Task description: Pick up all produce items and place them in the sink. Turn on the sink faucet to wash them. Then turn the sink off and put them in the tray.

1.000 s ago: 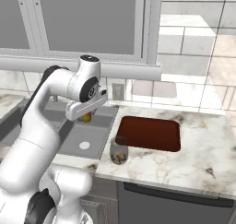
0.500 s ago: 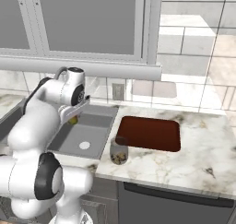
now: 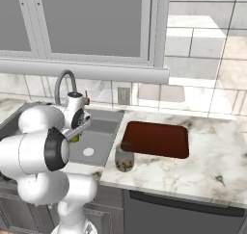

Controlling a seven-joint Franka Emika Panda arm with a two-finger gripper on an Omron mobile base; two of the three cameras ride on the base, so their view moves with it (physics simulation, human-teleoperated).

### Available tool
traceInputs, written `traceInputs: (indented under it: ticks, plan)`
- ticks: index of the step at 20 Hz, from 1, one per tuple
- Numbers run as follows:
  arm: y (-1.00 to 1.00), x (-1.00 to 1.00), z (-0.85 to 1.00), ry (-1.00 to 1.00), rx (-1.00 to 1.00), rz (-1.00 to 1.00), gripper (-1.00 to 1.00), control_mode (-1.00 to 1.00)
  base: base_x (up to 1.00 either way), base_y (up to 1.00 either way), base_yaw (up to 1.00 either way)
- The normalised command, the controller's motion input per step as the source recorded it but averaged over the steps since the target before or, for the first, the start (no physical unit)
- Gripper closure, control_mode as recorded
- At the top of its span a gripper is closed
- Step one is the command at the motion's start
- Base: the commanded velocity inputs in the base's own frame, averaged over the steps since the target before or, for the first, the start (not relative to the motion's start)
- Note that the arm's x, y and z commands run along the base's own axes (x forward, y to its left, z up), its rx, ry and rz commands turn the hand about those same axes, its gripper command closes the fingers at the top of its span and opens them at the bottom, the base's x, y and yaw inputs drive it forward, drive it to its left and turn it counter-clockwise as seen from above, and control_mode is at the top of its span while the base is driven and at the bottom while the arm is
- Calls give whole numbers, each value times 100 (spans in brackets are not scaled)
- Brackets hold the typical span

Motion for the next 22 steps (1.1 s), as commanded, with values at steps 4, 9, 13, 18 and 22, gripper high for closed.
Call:
traceInputs:
  ticks: [4,9,13,18,22]
  plan:
    - [5,38,-77,0,0,-1,100,-100,0,0,0]
    - [16,51,-55,-3,0,-1,100,-100,0,0,0]
    - [9,46,-49,-7,-3,-3,100,-100,0,0,0]
    - [3,42,-44,-6,-4,-3,100,-100,0,0,0]
    - [7,35,-19,-1,-3,-3,-100,-100,0,0,0]
